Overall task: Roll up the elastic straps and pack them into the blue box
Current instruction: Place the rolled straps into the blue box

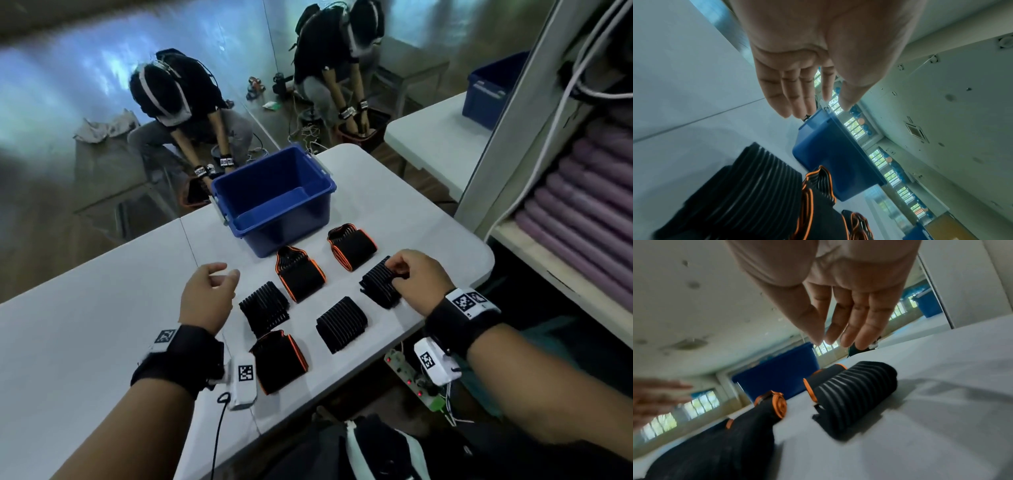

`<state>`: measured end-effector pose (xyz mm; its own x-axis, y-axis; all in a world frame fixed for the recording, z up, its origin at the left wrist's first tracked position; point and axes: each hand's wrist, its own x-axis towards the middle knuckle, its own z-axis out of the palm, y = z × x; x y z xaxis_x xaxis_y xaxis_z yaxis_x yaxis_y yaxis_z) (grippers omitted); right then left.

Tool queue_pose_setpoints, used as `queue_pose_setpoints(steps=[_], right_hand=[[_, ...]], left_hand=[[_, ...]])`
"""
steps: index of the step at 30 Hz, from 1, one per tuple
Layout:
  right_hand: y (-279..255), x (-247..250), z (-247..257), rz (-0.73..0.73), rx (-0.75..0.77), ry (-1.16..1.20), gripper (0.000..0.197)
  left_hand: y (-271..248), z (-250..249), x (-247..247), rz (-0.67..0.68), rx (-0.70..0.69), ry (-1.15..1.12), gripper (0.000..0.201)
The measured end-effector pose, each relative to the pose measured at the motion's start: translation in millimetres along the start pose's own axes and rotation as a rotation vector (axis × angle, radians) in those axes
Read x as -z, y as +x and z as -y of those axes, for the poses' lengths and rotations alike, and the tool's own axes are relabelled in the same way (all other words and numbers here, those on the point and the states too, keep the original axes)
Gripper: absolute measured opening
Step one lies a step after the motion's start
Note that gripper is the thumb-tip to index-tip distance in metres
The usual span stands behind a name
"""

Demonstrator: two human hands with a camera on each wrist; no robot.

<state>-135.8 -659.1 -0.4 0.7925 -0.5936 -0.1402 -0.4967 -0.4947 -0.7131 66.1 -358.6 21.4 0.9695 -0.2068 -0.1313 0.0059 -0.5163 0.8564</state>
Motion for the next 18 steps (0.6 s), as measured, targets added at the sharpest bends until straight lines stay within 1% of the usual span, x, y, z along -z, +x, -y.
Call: queue_pose_setpoints(steps=[1, 3, 5, 7, 9, 12, 16, 18], right_hand=[[8.6, 0.5, -1.5, 0.011, 0.008, -0.061, 0.036], [25.0, 1.6, -1.9, 0.090, 0.042, -0.181, 0.045], [41.3, 2.0, 1.3, 0.228, 0.087, -0.304, 0.058], [55.2, 3.1, 7.6, 0.367, 0.122, -0.412, 0.066], [66.2, 4.1, 15.7, 0.476, 0.157, -0.525, 0.066], [76.4, 5.5, 27.4, 0.602, 0.150, -0.659, 0.059], [82.7, 1.8, 33.5, 0.691, 0.176, -0.720, 0.053], [84.1, -0.4, 31.3, 0.716, 0.209, -0.749, 0.051]], left_hand=[[8.7, -2.8, 0.0, -0.010, -0.004, -0.005, 0.031], [27.7, -8.1, -1.4, -0.034, -0.012, 0.001, 0.039], [46.1, -13.7, -3.6, -0.056, -0.028, 0.011, 0.046], [61.7, -19.5, -6.2, -0.058, -0.056, 0.018, 0.048], [75.7, -23.7, -8.7, -0.049, -0.072, 0.015, 0.046], [91.1, -22.8, -11.8, -0.020, -0.066, -0.011, 0.042], [98.8, -16.7, -16.2, 0.012, -0.044, -0.065, 0.028], [99.4, -14.6, -18.8, 0.029, -0.032, -0.100, 0.030]])
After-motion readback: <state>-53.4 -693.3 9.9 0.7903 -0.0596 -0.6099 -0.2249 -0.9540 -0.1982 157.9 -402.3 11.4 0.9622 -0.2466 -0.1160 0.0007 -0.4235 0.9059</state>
